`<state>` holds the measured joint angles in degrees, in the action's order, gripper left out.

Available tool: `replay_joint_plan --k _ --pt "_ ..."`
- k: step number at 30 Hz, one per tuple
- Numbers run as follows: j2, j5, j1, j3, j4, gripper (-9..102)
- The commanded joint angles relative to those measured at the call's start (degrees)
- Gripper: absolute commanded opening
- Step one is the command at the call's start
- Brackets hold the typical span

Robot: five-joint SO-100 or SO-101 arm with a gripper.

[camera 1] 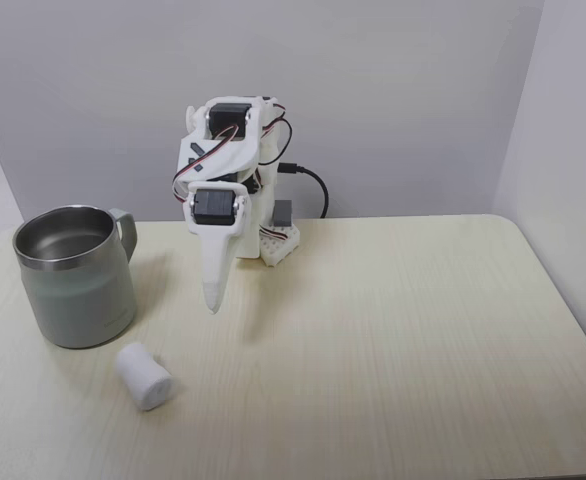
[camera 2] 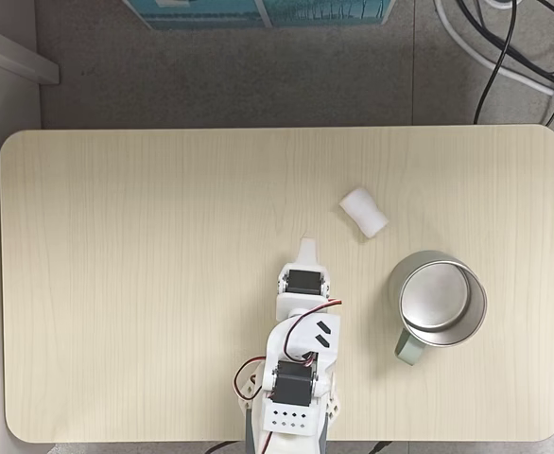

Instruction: Grasp a dressing and put it in the cup.

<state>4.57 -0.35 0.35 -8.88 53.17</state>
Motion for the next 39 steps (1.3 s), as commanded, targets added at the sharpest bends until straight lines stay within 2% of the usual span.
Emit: replay_joint_plan --k 1,25,29,35,39 --pt "0.4 -0.2 0.3 -0.3 -1.1 0" --pt "0.4 0.5 0.4 -0.7 -0.9 0" --pt "0.4 2.4 2.2 -7.6 4.1 0" --pt "-2.5 6.1 7.1 -18.6 7.6 12" --pt "-16.9 9.0 9.7 -31.8 11.8 20"
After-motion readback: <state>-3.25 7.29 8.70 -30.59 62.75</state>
